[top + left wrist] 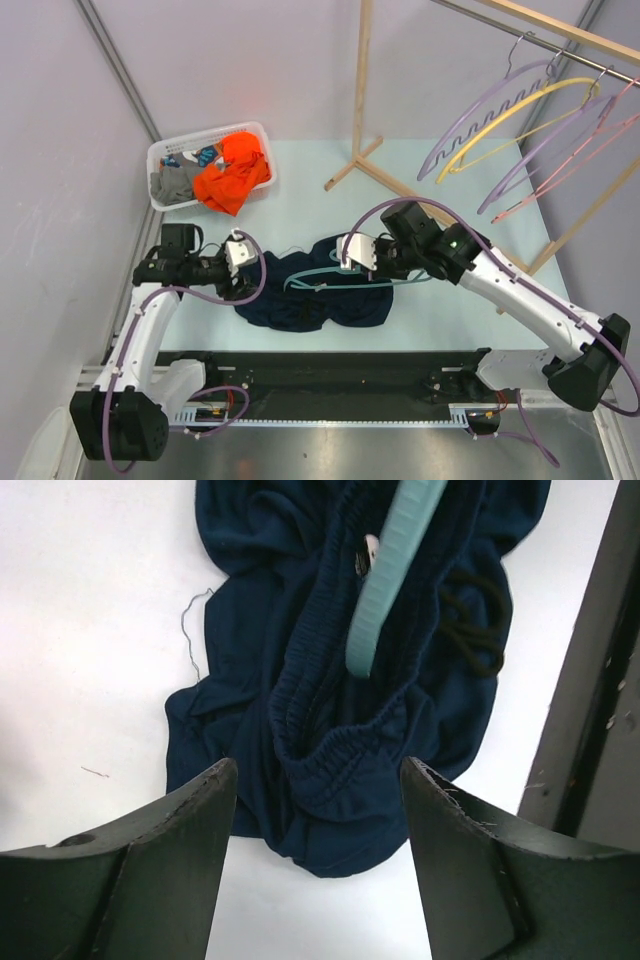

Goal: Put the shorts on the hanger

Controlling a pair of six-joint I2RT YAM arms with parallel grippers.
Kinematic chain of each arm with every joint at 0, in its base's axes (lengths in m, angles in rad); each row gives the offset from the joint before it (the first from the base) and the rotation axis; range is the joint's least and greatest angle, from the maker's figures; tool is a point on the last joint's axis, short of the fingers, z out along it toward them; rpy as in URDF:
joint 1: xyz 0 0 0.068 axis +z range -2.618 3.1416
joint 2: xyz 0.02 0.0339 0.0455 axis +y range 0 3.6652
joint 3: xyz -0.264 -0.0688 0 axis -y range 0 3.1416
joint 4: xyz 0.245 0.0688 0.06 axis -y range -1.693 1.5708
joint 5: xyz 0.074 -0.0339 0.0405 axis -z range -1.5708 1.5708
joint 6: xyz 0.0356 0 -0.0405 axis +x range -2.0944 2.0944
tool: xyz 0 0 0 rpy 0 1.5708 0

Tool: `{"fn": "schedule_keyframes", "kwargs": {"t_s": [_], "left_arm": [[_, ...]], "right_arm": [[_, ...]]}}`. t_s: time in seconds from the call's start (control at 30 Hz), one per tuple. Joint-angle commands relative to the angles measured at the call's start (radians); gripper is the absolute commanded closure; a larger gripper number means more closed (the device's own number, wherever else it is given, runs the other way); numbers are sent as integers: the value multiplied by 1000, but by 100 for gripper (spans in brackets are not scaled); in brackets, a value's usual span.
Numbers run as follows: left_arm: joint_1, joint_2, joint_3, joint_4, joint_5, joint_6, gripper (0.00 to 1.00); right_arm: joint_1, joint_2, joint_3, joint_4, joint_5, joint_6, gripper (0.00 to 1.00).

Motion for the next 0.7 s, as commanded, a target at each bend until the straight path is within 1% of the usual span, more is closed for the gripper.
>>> {"fn": "schedule_keyframes", "kwargs": {"t_s": [0.0,0.13,0.27,0.37,0.4,0.47,0.53,0.57,0.6,0.67], "left_arm": [[-1,47,-26,28,14,191,31],[-28,119,-19,40,2,225,33],[-88,173,-16,61,-33,245,35],[-120,202,-6,61,-56,240,43],[-126,211,-2,61,-68,237,49],[-134,223,6,45,-82,246,52],[-134,223,4,32,-88,251,52],[-134,217,3,31,-96,251,49],[-134,213,3,23,-102,254,44],[-133,199,-5,23,-119,254,40]], "right_arm": [[3,12,66,36,17,-7,100],[0,37,75,43,-27,5,100],[0,67,78,50,-66,14,100],[1,89,78,53,-83,16,100],[0,93,80,53,-87,15,100],[0,104,80,61,-92,13,100],[0,109,78,72,-96,13,100],[1,110,78,73,-98,13,100],[0,112,80,75,-102,13,100],[0,115,78,78,-106,13,100]]}}
